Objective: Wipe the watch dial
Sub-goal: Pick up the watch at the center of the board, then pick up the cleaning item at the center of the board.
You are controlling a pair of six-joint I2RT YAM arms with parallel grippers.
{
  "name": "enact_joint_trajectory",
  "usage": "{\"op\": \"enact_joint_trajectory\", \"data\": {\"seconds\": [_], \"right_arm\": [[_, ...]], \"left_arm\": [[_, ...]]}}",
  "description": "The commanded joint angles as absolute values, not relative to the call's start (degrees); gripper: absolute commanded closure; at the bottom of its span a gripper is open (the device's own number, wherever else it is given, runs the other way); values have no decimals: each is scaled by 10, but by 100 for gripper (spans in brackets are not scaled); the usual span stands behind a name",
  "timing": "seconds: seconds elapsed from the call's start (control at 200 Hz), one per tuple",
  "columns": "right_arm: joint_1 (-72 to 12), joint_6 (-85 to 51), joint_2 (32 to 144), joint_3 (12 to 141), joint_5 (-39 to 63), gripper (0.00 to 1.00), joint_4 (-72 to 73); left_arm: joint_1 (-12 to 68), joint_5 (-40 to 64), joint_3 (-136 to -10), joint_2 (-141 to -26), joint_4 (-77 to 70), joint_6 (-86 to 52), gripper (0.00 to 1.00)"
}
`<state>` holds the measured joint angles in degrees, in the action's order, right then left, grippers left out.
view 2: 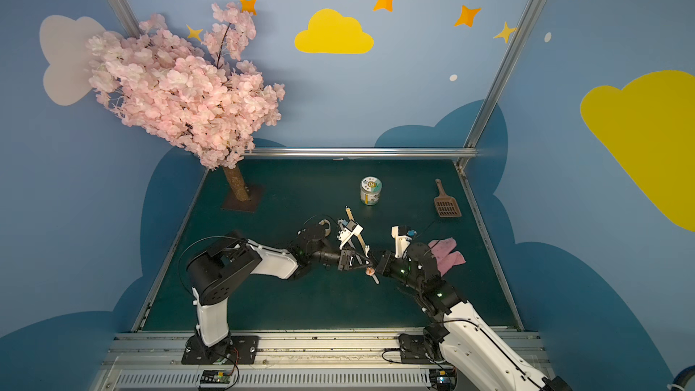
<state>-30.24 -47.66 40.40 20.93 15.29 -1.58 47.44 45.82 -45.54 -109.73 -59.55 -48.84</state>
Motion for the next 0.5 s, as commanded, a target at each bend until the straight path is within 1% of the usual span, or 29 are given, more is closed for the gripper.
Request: {"op": "enact_joint_trajectory", "data": {"seconds": [0.0,0.03,0.07,0.15,0.235,0.36,0.496], "right_arm": [[-277,-461,417,268,95,47,-122],[-269,-456,420,284,79,44,-155],[-260,-448,427,303,58,42,-192],[-251,-432,446,331,5,41,-260],[-249,-422,493,350,-49,41,-320],[-250,-428,575,352,-49,44,-352],[-256,-428,637,371,-36,46,-394]], "left_arm": [[469,410,-430,-1050,-567,-469,97],[466,395,-425,-1034,-545,-463,97],[460,376,-419,-1011,-513,-452,97],[445,348,-409,-962,-461,-431,97],[429,335,-404,-916,-420,-418,97],[410,321,-395,-865,-377,-404,97],[407,316,-400,-825,-302,-368,97]]}}
